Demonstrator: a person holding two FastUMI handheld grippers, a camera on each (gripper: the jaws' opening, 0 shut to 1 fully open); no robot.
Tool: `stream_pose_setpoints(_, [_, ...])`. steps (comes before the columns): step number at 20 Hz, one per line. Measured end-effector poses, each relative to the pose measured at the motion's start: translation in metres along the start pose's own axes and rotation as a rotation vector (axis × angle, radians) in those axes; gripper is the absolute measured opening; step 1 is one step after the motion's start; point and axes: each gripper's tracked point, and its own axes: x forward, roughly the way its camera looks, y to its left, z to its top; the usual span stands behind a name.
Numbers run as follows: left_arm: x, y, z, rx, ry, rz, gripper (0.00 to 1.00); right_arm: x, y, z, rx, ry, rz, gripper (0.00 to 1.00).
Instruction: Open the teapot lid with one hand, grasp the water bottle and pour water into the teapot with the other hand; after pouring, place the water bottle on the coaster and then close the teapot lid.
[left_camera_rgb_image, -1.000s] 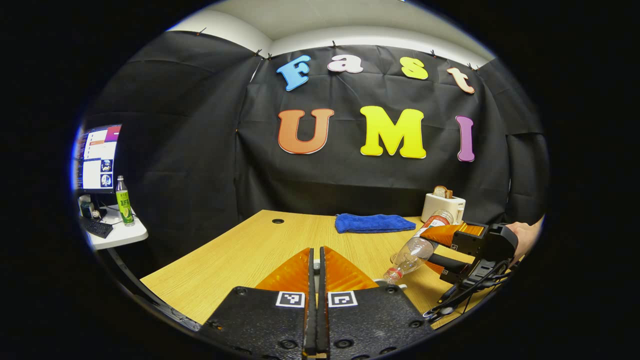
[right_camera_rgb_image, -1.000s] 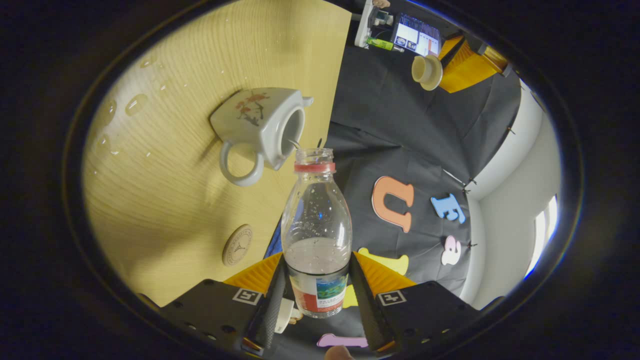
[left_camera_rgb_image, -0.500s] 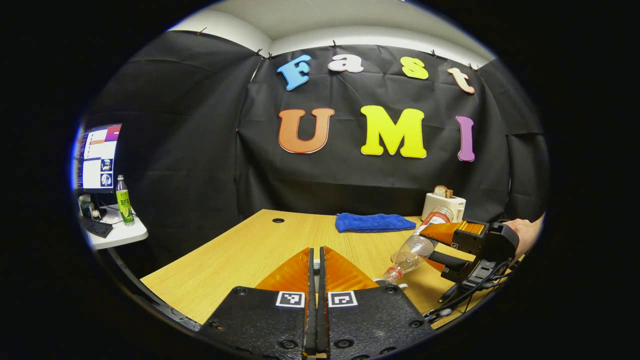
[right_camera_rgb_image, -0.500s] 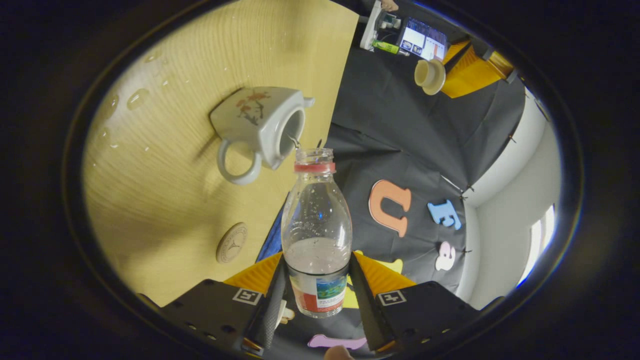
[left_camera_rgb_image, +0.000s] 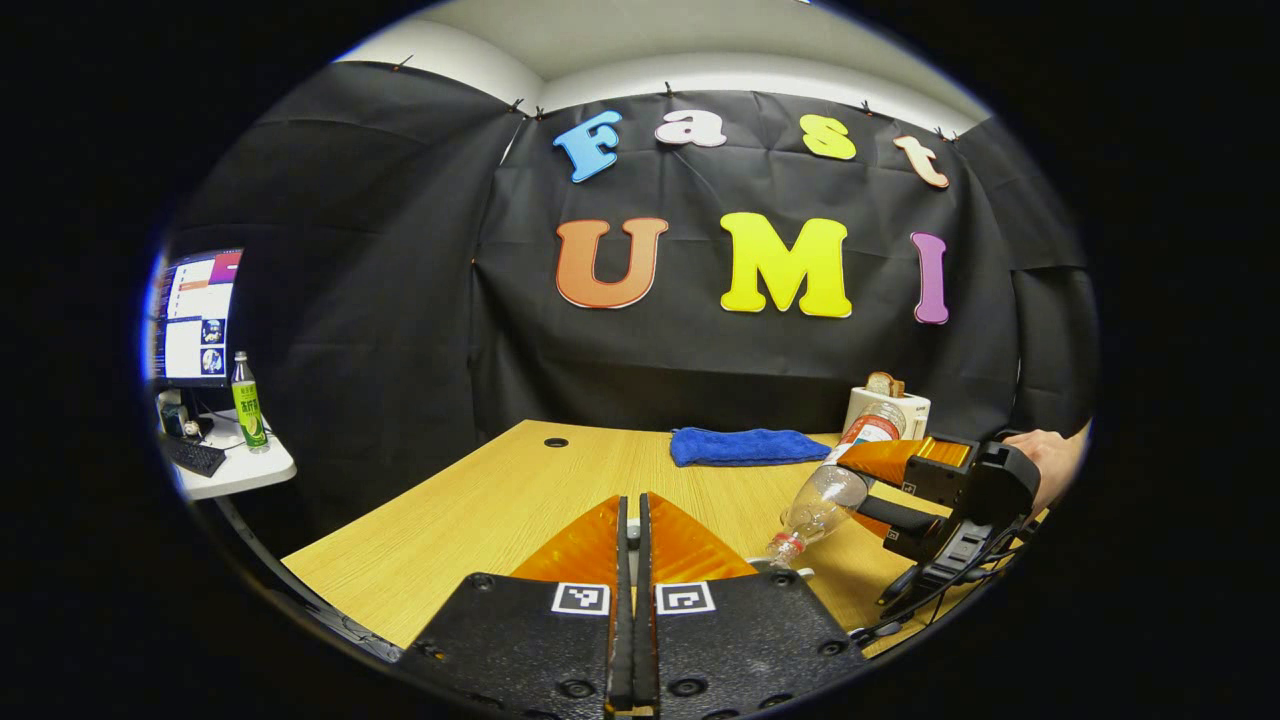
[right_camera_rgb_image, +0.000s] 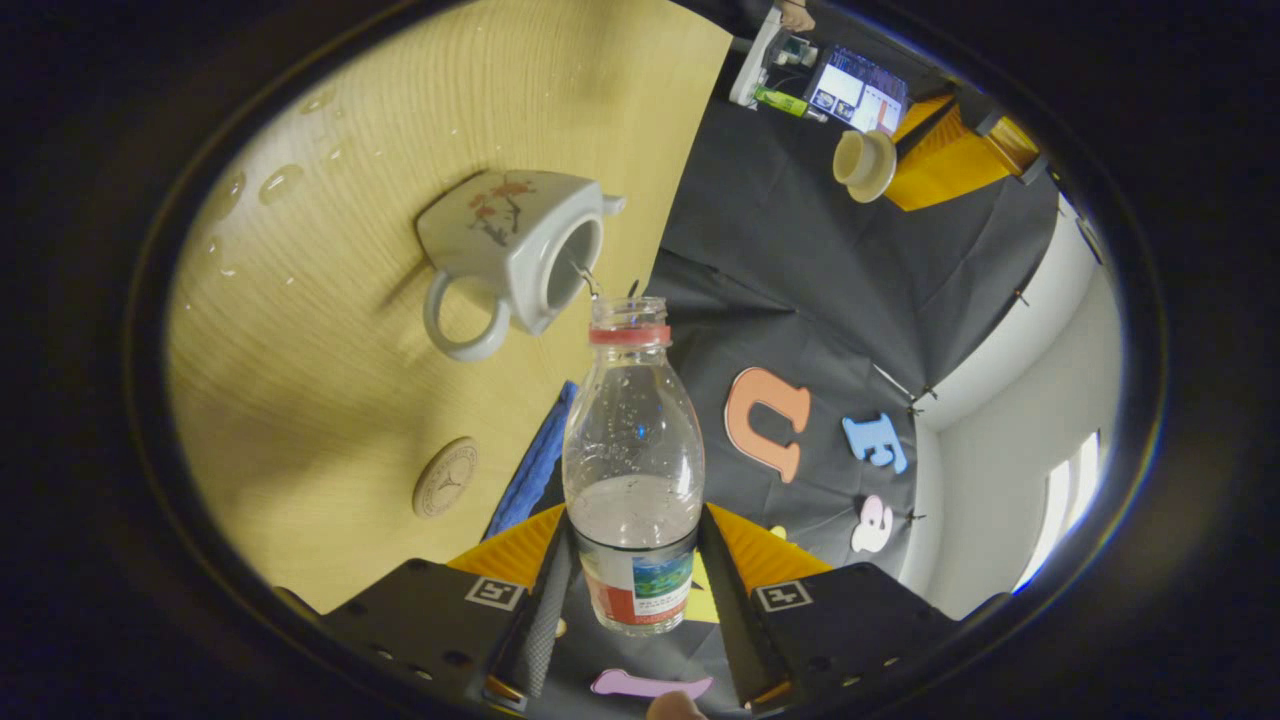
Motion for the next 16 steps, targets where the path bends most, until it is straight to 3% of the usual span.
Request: stream_pose_setpoints(16, [-0.001, 0.001, 0.001, -0.005, -0.002, -0.006, 0.03, -0.001, -0.012, 0.003, -0.081, -0.007, -0.036, 0.69])
